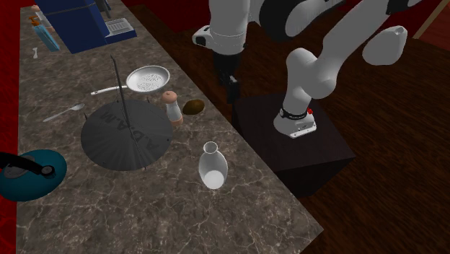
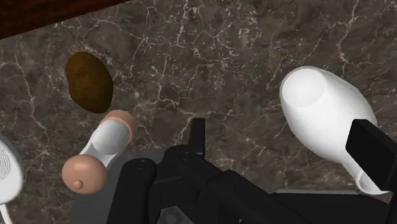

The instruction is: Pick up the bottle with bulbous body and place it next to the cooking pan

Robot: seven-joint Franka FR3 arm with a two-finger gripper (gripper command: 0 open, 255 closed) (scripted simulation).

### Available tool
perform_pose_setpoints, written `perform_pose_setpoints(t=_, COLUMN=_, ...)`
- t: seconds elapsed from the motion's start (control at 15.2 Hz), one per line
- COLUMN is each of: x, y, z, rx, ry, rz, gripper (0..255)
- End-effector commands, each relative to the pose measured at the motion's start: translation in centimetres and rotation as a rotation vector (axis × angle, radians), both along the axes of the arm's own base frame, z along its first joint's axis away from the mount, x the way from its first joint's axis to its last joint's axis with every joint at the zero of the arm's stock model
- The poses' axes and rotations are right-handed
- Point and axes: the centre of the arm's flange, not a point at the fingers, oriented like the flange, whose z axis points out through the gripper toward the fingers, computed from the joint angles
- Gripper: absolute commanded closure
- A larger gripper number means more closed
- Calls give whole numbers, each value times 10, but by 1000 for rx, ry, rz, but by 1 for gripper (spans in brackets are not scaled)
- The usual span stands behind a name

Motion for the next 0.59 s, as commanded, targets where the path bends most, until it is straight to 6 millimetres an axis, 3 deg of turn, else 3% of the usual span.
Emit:
perform_pose_setpoints(t=0.0, x=5, y=23, z=-11, rx=4, ry=-4, rz=-2, gripper=0)
perform_pose_setpoints(t=0.53, x=47, y=108, z=-52, rx=15, ry=-19, rz=-6, gripper=0)
